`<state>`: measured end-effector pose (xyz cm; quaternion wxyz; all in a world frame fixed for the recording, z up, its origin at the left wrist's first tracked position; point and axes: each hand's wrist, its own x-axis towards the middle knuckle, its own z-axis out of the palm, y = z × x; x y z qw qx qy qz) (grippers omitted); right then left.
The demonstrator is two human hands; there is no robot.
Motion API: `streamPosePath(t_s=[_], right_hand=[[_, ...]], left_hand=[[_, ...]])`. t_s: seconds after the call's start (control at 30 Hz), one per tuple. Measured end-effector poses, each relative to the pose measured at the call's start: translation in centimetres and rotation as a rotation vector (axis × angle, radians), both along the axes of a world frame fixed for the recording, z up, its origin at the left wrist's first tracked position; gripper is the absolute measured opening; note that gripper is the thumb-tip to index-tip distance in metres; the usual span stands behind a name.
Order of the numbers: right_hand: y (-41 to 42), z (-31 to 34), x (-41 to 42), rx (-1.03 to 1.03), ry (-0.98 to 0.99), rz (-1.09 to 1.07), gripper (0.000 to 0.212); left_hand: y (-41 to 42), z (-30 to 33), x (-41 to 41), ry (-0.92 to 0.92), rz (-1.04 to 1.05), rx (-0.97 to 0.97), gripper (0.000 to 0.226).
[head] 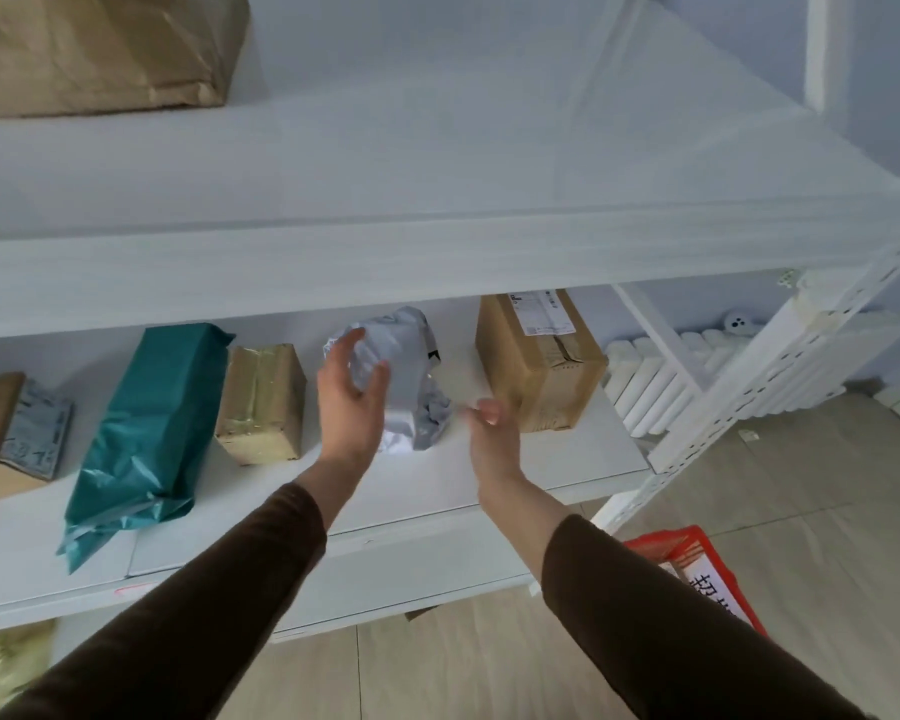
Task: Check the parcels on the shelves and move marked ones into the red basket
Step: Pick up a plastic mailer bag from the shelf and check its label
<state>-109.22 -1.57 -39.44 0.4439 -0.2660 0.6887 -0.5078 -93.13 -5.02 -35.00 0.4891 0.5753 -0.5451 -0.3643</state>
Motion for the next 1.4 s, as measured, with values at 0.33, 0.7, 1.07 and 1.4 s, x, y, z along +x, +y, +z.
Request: streamPosePath(t_s=[0.33, 0.7, 1.07, 1.4], right_hand=[[-3.2, 1.1, 5.1, 0.110, -0.071, 0.350, 0.054], [7.7, 3.4, 2.8, -0.113, 0.029, 0.319, 0.046], [17.8, 7.2, -3.4, 0.024, -0.255, 0.344, 0.061], [20.8, 6.6, -6.2, 0.006, -0.590, 0.268, 0.066]], left_hand=[[-2.7, -3.4, 4.5, 0.354, -0.174, 0.547, 0.058], [8.4, -1.3, 4.7, 0.433, -0.281, 0.452, 0.038], [18.7, 5.3, 1.4, 0.175, -0.324, 0.212, 0.024], [24.2, 8.8, -1.0, 0.157, -0.378, 0.034, 0.034]])
